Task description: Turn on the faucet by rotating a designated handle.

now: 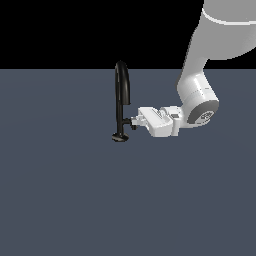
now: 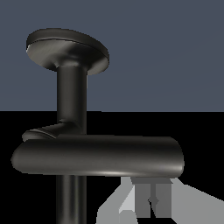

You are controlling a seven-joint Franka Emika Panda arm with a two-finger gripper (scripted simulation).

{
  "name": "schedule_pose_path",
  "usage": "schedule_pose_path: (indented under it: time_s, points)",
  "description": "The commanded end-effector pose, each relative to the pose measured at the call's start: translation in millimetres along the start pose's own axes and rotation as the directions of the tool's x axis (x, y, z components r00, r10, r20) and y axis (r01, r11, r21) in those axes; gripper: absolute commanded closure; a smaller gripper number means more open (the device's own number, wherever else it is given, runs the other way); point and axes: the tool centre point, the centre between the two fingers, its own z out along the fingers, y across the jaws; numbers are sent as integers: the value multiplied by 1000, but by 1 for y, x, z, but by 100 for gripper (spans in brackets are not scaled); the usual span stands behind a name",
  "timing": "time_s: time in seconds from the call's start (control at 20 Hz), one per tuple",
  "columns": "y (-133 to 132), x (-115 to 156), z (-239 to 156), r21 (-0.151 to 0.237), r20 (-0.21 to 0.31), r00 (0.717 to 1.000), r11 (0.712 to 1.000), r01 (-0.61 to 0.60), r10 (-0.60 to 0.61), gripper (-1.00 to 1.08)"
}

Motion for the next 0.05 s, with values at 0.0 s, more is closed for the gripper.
schedule_pose_path:
  time_s: [0.0]
  points:
    - [13, 29, 0, 5, 3, 999, 999, -36, 36, 108]
